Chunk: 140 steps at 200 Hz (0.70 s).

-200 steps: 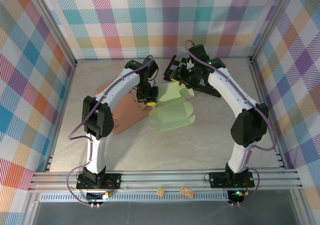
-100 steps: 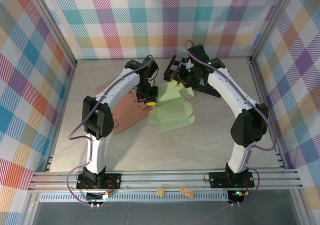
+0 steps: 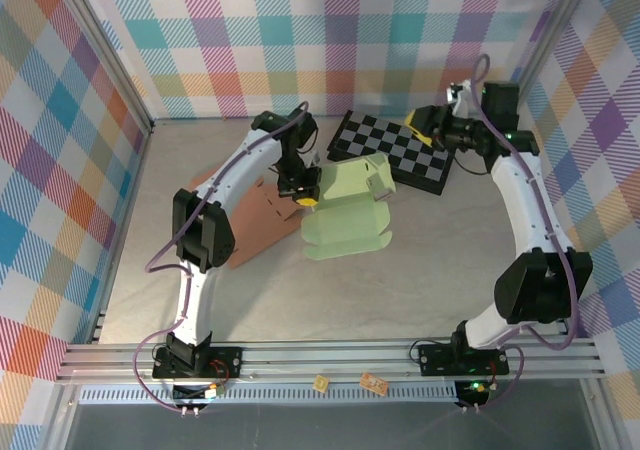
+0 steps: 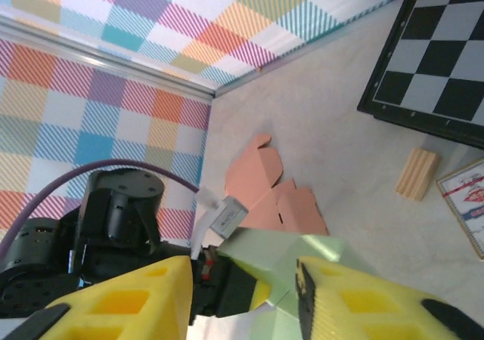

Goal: Fold the paper box

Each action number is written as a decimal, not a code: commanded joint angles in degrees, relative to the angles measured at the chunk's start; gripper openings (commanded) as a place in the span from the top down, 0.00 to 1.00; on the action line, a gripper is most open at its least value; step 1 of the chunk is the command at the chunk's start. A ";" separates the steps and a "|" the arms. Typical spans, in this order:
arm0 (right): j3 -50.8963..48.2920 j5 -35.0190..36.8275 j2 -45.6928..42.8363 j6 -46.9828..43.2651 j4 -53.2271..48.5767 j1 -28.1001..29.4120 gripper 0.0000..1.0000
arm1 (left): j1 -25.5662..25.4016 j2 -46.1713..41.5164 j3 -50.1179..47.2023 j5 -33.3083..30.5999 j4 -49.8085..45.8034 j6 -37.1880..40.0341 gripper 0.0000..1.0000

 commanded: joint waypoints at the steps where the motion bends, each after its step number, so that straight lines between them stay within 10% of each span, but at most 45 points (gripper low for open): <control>1: -6.89 -13.43 3.04 1.95 13.13 -0.51 0.61 | 2.45 1.53 1.70 6.85 -0.03 5.40 1.00; 75: -8.03 -27.56 10.86 -1.35 20.18 -1.92 0.62 | 2.79 5.25 2.28 12.54 5.99 7.51 1.00; 140: -8.99 -24.12 11.42 -10.92 11.49 -2.27 0.55 | 2.89 5.19 2.14 13.04 6.17 7.22 1.00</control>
